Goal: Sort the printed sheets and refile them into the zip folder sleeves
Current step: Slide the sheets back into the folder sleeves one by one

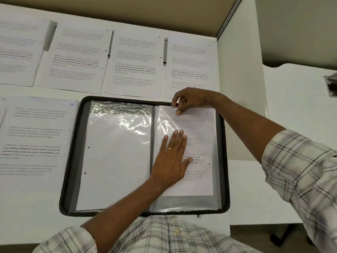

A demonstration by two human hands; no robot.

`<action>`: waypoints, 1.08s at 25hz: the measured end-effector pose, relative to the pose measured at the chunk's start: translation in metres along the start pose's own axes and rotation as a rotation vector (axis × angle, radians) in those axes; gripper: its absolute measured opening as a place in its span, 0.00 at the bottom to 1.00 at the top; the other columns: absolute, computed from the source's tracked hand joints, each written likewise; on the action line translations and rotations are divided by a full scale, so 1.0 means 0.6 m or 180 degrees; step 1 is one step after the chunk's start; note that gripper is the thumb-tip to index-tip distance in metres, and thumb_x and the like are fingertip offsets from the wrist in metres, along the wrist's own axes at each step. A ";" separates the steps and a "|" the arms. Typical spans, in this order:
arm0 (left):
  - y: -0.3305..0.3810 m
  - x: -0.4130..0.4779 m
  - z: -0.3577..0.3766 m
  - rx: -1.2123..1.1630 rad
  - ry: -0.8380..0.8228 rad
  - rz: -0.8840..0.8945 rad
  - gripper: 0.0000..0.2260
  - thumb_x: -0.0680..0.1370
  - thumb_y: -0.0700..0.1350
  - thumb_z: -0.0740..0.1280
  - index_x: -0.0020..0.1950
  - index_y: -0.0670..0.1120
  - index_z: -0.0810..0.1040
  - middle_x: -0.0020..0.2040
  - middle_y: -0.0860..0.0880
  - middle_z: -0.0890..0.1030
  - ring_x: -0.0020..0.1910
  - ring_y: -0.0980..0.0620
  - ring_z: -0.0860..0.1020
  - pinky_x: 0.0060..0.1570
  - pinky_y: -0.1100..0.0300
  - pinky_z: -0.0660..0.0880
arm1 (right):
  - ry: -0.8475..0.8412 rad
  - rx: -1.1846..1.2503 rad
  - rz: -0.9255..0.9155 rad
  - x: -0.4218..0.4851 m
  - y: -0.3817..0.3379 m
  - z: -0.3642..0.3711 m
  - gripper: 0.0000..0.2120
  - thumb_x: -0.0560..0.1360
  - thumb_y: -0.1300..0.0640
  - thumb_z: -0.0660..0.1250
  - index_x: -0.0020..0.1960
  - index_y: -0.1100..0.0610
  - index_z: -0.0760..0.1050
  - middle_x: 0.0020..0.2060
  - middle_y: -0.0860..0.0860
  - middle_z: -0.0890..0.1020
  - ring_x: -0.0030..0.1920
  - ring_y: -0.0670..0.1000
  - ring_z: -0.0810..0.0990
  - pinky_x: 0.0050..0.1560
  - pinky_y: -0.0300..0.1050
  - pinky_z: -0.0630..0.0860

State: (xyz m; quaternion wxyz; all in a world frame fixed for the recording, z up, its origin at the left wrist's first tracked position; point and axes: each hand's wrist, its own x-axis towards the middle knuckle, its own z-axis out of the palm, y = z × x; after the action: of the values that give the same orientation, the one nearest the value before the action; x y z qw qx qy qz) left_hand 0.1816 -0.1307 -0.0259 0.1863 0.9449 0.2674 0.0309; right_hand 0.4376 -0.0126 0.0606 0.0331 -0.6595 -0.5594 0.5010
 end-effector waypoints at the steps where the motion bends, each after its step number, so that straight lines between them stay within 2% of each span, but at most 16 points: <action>1: 0.004 -0.003 -0.001 -0.0033 0.0011 0.0011 0.34 0.86 0.62 0.50 0.85 0.42 0.48 0.85 0.44 0.45 0.84 0.46 0.42 0.82 0.42 0.46 | -0.0008 0.0014 0.0025 0.000 0.003 0.006 0.14 0.74 0.53 0.77 0.57 0.54 0.80 0.44 0.51 0.86 0.42 0.45 0.82 0.47 0.39 0.74; 5: 0.017 -0.016 0.002 -0.0067 0.0081 -0.0045 0.34 0.86 0.62 0.51 0.85 0.43 0.50 0.85 0.44 0.46 0.84 0.46 0.42 0.82 0.43 0.45 | -0.0158 -0.0084 0.0214 -0.002 0.003 0.027 0.12 0.79 0.49 0.72 0.52 0.58 0.81 0.36 0.46 0.80 0.38 0.46 0.75 0.41 0.39 0.71; 7: 0.019 -0.023 0.004 -0.0053 0.0103 -0.0093 0.34 0.86 0.62 0.52 0.85 0.43 0.50 0.85 0.44 0.46 0.84 0.47 0.41 0.82 0.43 0.43 | -0.0107 -0.0150 0.0158 -0.008 -0.008 0.024 0.12 0.76 0.49 0.75 0.51 0.57 0.82 0.35 0.41 0.81 0.37 0.41 0.77 0.40 0.33 0.73; 9: 0.022 -0.028 0.006 -0.0043 0.0118 -0.0076 0.34 0.86 0.61 0.52 0.85 0.42 0.50 0.85 0.44 0.47 0.84 0.46 0.42 0.82 0.43 0.44 | -0.0071 -0.0121 0.0050 -0.014 -0.012 0.018 0.09 0.73 0.53 0.78 0.50 0.56 0.83 0.34 0.39 0.83 0.35 0.37 0.78 0.40 0.29 0.73; 11: 0.023 -0.034 0.011 -0.0051 0.0076 -0.0055 0.33 0.86 0.61 0.52 0.85 0.42 0.50 0.85 0.44 0.47 0.84 0.46 0.42 0.82 0.41 0.46 | -0.0040 -0.0063 0.0066 -0.019 -0.011 0.020 0.08 0.74 0.56 0.78 0.51 0.57 0.84 0.37 0.43 0.84 0.35 0.40 0.79 0.43 0.35 0.75; 13: 0.021 -0.037 0.017 -0.0014 0.0022 -0.0060 0.33 0.86 0.62 0.50 0.85 0.43 0.50 0.85 0.44 0.46 0.84 0.46 0.42 0.81 0.40 0.48 | 0.0012 -0.0254 0.0102 -0.023 -0.013 0.029 0.09 0.77 0.55 0.75 0.55 0.57 0.84 0.43 0.45 0.85 0.40 0.40 0.80 0.48 0.38 0.74; 16: 0.023 -0.033 0.022 0.0091 0.0037 -0.0085 0.34 0.86 0.63 0.50 0.85 0.43 0.51 0.85 0.44 0.46 0.84 0.46 0.42 0.81 0.39 0.47 | 0.0445 -0.0460 0.0154 -0.037 -0.014 0.043 0.13 0.77 0.48 0.74 0.56 0.56 0.84 0.51 0.48 0.85 0.52 0.48 0.80 0.54 0.43 0.73; 18: 0.028 -0.031 0.024 0.0107 0.0075 -0.0119 0.35 0.86 0.65 0.50 0.85 0.43 0.51 0.85 0.45 0.46 0.84 0.46 0.42 0.81 0.40 0.44 | 0.0815 -0.0260 0.0208 -0.060 -0.008 0.045 0.14 0.73 0.46 0.77 0.52 0.55 0.85 0.49 0.47 0.85 0.52 0.49 0.80 0.56 0.45 0.74; 21: 0.027 -0.031 0.030 0.0189 0.0109 -0.0118 0.36 0.85 0.66 0.50 0.85 0.43 0.51 0.85 0.44 0.47 0.84 0.46 0.42 0.81 0.40 0.44 | 0.1219 0.0094 0.0227 -0.099 0.007 0.049 0.13 0.68 0.50 0.81 0.49 0.54 0.87 0.47 0.48 0.86 0.53 0.48 0.83 0.59 0.46 0.77; 24: 0.026 -0.031 0.033 0.0278 0.0123 -0.0073 0.36 0.85 0.65 0.49 0.85 0.43 0.51 0.85 0.43 0.47 0.84 0.45 0.42 0.81 0.38 0.46 | 0.1591 -0.0243 0.0537 -0.127 0.017 0.057 0.18 0.66 0.52 0.83 0.54 0.53 0.84 0.53 0.50 0.81 0.57 0.50 0.79 0.63 0.50 0.77; 25: 0.027 -0.030 0.033 0.0237 0.0104 -0.0087 0.35 0.85 0.65 0.49 0.85 0.42 0.51 0.85 0.43 0.47 0.84 0.45 0.42 0.81 0.38 0.46 | 0.1597 -0.0201 0.0731 -0.136 0.018 0.060 0.21 0.67 0.54 0.82 0.58 0.54 0.81 0.55 0.51 0.79 0.56 0.50 0.78 0.61 0.50 0.76; 27: 0.027 -0.029 0.029 0.0095 0.0069 -0.0125 0.35 0.85 0.65 0.49 0.85 0.43 0.52 0.85 0.44 0.48 0.84 0.46 0.43 0.80 0.39 0.46 | 0.1530 0.0321 0.0885 -0.158 0.013 0.065 0.26 0.71 0.58 0.79 0.64 0.55 0.72 0.53 0.56 0.81 0.51 0.52 0.79 0.50 0.46 0.78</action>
State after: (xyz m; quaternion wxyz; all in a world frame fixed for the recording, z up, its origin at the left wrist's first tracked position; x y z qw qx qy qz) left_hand 0.1774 -0.1585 -0.0353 0.1698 0.9418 0.2883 0.0336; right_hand 0.4278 -0.1086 0.0954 0.1285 -0.8273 -0.4140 0.3572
